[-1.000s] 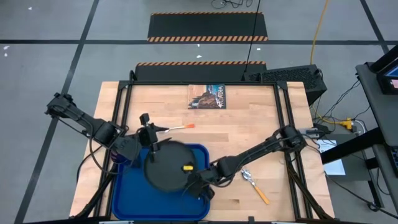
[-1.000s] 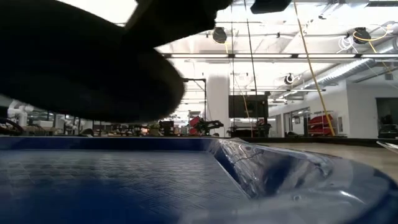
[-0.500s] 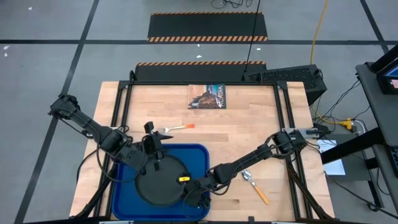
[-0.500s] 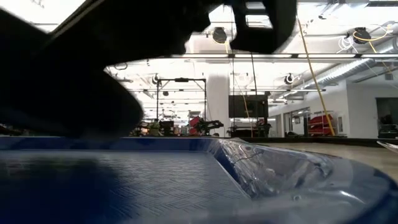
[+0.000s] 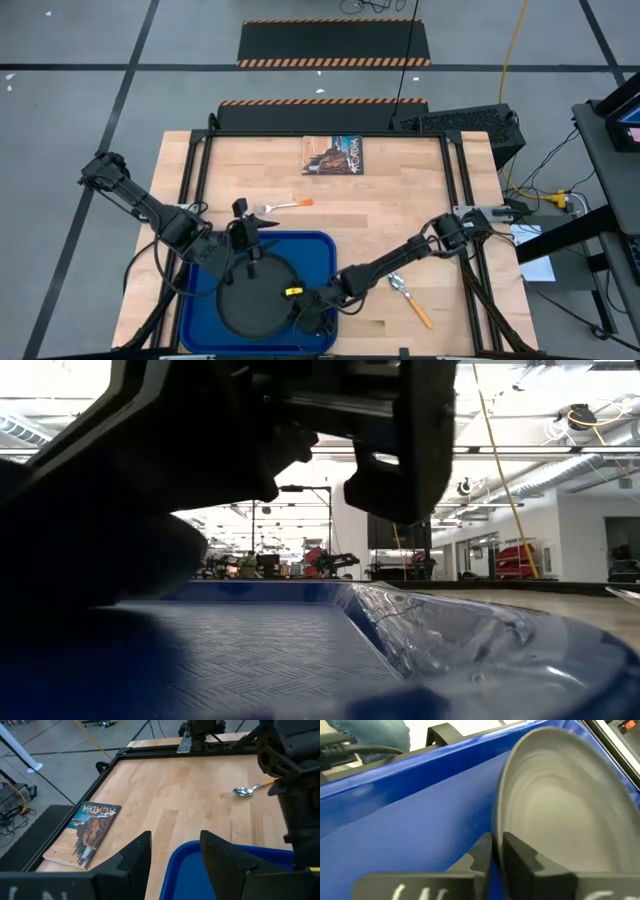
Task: Pick and place plate/cup/fork/spoon on tray
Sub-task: Put the black plate on the blue serving tray to the bottom right of the violet glass
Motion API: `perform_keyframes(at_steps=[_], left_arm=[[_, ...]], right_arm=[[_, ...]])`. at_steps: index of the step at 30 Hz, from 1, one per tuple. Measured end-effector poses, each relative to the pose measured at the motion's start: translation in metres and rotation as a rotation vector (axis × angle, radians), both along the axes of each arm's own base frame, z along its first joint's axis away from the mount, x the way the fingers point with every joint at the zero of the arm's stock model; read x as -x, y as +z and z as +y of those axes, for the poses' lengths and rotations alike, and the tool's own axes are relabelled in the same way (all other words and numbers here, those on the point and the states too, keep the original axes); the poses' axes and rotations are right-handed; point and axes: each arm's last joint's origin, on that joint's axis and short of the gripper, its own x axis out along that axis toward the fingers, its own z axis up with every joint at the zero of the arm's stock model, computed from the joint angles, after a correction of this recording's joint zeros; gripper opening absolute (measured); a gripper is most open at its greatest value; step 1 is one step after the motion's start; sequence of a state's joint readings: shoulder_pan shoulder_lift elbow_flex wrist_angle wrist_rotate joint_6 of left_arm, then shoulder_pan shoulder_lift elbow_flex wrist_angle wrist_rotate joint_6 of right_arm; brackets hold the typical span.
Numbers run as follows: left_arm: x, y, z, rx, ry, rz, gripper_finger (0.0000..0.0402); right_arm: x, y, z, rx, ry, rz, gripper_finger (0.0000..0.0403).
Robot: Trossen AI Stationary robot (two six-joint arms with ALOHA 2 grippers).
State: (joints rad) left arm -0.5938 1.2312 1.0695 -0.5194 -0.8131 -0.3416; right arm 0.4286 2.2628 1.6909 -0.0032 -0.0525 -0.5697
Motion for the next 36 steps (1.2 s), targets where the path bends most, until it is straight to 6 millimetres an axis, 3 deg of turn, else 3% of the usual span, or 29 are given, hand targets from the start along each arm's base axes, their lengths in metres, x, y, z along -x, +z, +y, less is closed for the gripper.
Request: perform_keyframes(at_steps=[15,21,25,29,36], left_arm=[[0.000,0.000,0.000,-0.005,-0.004,0.003,0.0172],[0.001,0.000,-0.002,-0.005,-0.011,0.004,0.0172],[0.001,0.000,-0.002,-0.005,-0.014,0.004,0.0172],[0.001,0.000,-0.002,-0.005,-0.014,0.003,0.0172],[0.001,0.000,-0.002,0.007,-0.008,-0.002,0.0172]], right_arm=[[-0.006,0.005,-0.010,-0.059,-0.062,-0.012,0.0106],[0.008,0.037,-0.016,-0.142,-0.160,0.095,0.0109],[0.019,0.045,-0.021,-0.140,-0.265,0.201,0.0103],[0.023,0.043,-0.025,-0.104,-0.359,0.242,0.0091],[0.021,0.017,-0.032,-0.129,-0.394,0.153,0.0061]])
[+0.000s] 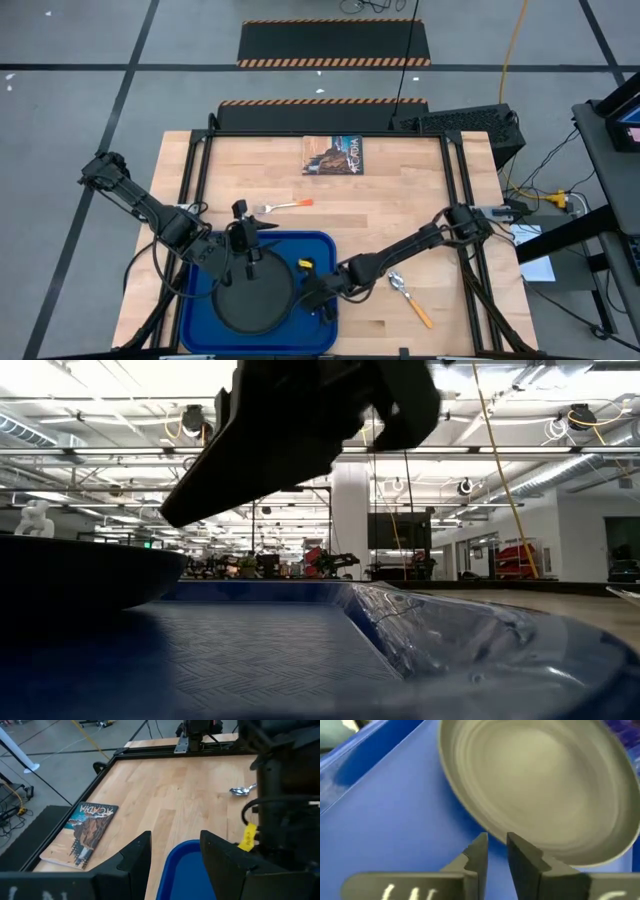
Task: Pick and place plate/cup/fork/spoon on tray
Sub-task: Put the black plate on the blue serving tray to the bottom right of the violet glass
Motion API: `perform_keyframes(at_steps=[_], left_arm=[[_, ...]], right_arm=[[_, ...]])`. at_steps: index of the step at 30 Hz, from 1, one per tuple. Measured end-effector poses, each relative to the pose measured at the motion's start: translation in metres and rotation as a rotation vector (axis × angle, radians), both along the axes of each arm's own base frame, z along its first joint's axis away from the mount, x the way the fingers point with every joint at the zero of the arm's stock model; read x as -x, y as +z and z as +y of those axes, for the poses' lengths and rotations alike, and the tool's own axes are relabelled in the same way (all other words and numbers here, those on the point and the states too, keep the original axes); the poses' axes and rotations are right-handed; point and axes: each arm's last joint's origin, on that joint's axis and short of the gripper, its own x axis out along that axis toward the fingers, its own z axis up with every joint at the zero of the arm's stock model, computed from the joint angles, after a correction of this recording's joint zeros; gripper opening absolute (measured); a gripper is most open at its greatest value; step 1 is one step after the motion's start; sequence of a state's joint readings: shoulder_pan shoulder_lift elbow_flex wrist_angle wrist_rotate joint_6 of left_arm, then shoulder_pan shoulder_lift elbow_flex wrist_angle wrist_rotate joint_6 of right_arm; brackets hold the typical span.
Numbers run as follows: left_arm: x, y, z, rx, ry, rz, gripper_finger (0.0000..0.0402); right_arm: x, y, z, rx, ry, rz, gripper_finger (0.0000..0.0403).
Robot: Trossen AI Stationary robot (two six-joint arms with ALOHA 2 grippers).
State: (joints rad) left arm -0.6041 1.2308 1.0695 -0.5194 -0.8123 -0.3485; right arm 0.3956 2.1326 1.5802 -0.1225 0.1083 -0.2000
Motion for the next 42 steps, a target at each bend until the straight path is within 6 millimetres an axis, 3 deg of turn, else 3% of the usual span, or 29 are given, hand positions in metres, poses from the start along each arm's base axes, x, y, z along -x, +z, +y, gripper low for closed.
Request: perform_keyframes(at_steps=[9,19,42], left_arm=[[-0.001,0.000,0.002,0.001,0.011,-0.001,0.0172],[-0.007,-0.002,0.007,-0.008,0.037,0.009,0.0172],[-0.011,-0.003,0.014,0.005,0.075,0.005,0.0172]], right_arm=[[0.002,-0.020,-0.014,-0.022,-0.016,-0.067,0.0020],[-0.003,-0.014,-0.013,-0.025,0.006,-0.148,0.0016],[-0.002,-0.017,-0.016,-0.014,0.008,-0.115,0.0016]])
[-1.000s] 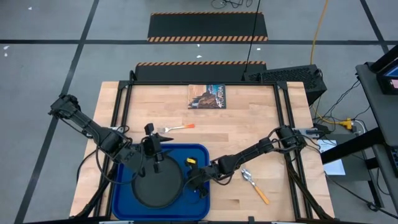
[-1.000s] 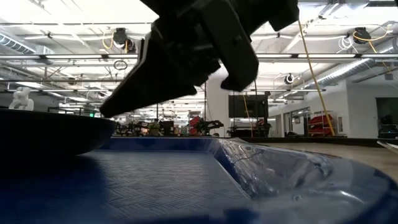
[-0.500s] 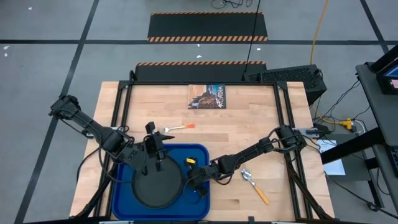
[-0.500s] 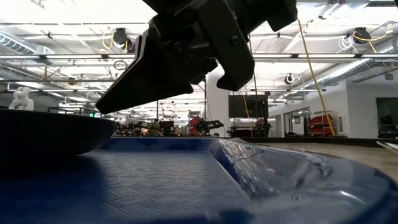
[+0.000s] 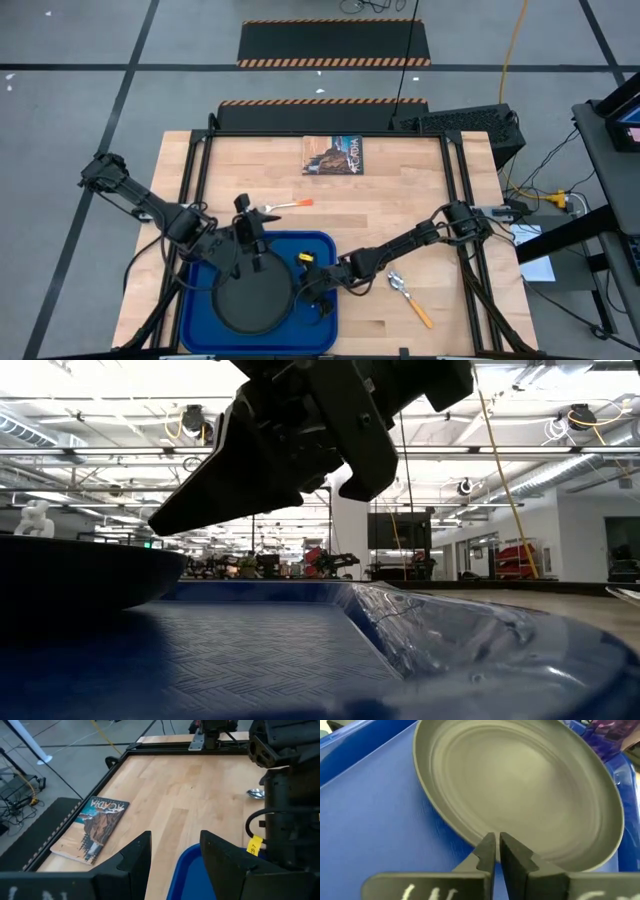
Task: Pick and place plate/cup/fork/spoon on tray
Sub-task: Put the black plate on the blue serving tray to the bottom right of the violet glass, then put the orange fork on the blue serving tray to the right of the black plate
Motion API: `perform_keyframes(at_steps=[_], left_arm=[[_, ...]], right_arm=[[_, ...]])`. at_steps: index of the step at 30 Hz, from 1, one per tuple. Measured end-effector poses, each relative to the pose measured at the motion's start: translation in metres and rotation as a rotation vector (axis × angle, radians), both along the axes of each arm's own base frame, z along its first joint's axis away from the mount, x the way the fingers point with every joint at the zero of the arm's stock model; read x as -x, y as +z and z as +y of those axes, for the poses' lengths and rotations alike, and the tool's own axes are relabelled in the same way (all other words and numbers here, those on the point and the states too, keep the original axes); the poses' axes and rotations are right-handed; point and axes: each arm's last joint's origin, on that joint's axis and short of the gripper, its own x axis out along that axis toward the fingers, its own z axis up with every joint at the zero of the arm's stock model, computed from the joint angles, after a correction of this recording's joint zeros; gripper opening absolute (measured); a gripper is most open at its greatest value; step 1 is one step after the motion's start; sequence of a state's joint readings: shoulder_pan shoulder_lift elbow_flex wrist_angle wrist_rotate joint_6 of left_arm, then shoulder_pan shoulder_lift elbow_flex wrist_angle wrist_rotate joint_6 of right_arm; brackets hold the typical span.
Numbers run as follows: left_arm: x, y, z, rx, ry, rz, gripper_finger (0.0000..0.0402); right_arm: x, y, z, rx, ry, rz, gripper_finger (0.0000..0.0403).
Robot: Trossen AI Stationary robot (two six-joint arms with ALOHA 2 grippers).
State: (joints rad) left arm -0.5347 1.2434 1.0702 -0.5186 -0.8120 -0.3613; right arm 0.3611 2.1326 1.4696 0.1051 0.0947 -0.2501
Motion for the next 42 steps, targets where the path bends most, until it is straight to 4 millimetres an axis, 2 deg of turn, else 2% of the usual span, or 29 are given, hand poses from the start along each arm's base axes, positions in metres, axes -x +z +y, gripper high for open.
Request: perform_keyframes(at_steps=[12,21,24,26,30,34,36,38,42], left_arm=[[0.000,0.000,0.001,0.008,0.009,-0.003,0.0172],[-0.001,0.000,0.002,0.004,0.011,-0.001,0.0172],[-0.003,-0.007,0.007,0.006,0.035,0.004,0.0172],[-0.006,-0.015,0.013,0.014,0.067,0.002,0.0172],[-0.013,-0.022,0.033,0.037,0.127,0.025,0.0172],[-0.023,-0.028,0.065,0.108,0.172,0.096,0.0172],[-0.025,-0.034,0.082,0.143,0.210,0.151,0.0172],[-0.030,-0.046,0.096,0.176,0.247,0.227,0.0172],[-0.038,-0.076,0.116,0.241,0.304,0.423,0.0172]], right_arm=[[0.002,-0.002,0.001,-0.027,-0.001,0.029,0.0016],[-0.004,0.000,-0.001,-0.042,-0.004,-0.028,0.0016],[-0.001,-0.003,-0.002,-0.029,-0.008,0.013,0.0016],[0.008,0.011,-0.001,-0.012,-0.001,0.055,0.0016],[0.034,0.053,0.002,-0.010,0.004,0.127,0.0016],[0.063,0.081,-0.001,0.017,-0.011,0.207,0.0016],[0.078,0.094,-0.005,0.034,-0.038,0.186,0.0016],[0.095,0.102,-0.011,0.043,-0.070,0.150,0.0016],[0.131,0.097,-0.028,0.059,-0.093,0.095,0.0016]])
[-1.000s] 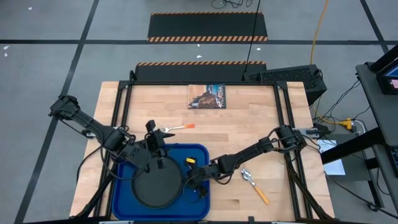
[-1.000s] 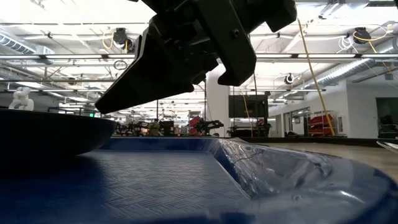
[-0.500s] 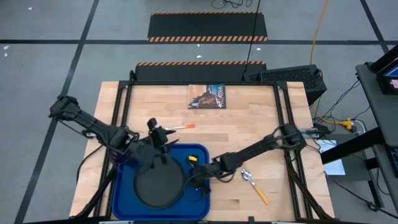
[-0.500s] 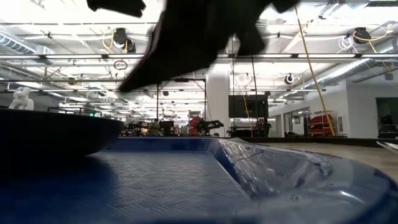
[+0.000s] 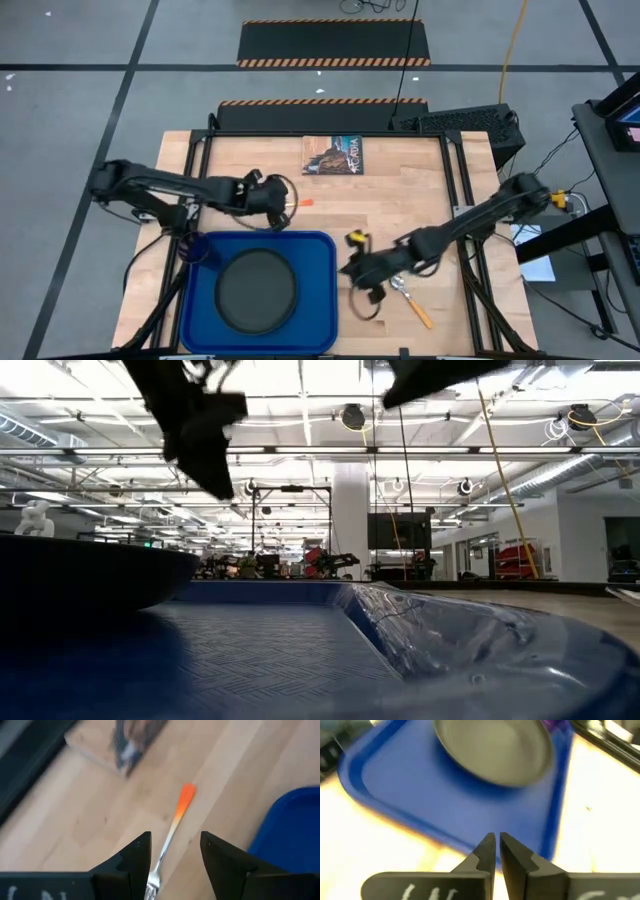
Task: Pick and place plate/cup/fork/spoon on tray
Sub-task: Put the orange fork on the blue serving tray to the right of the black plate
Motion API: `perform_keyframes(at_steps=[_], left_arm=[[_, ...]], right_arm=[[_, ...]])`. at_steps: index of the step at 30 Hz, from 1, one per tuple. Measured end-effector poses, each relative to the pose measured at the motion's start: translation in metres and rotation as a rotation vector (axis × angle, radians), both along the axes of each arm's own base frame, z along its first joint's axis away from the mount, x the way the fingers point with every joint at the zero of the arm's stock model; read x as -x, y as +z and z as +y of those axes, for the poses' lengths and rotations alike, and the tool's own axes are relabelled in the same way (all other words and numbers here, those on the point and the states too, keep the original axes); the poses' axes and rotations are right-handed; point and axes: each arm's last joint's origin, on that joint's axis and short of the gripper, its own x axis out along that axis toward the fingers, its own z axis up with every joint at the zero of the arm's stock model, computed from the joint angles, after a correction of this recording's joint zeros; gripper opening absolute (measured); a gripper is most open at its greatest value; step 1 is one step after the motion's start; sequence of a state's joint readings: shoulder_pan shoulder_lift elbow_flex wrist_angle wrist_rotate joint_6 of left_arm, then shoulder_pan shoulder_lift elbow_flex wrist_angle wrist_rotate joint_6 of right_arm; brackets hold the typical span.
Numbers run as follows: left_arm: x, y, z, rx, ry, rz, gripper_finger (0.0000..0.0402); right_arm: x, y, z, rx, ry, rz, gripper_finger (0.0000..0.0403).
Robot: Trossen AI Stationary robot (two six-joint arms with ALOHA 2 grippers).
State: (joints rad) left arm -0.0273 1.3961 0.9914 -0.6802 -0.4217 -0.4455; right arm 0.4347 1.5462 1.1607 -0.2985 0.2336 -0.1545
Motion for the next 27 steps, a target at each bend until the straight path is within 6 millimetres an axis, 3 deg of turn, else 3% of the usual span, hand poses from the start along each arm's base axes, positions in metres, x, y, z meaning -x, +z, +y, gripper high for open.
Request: perform_keyframes(at_steps=[6,13,18,27], left_arm=[[-0.013,-0.045,0.021,0.117,-0.003,0.235,0.0172],[-0.022,-0.074,0.036,0.200,-0.046,0.326,0.0173],[-0.023,-0.077,0.044,0.180,-0.086,0.344,0.0173],[-0.022,-0.081,0.050,0.104,-0.187,0.374,0.0189]], right_arm=[[0.054,0.006,-0.033,-0.028,-0.037,-0.089,0.0016],[0.092,0.014,-0.064,-0.024,-0.158,-0.232,0.0016],[0.102,0.015,-0.072,-0.002,-0.155,-0.260,0.0016],[0.099,0.012,-0.076,0.053,-0.141,-0.250,0.0016]])
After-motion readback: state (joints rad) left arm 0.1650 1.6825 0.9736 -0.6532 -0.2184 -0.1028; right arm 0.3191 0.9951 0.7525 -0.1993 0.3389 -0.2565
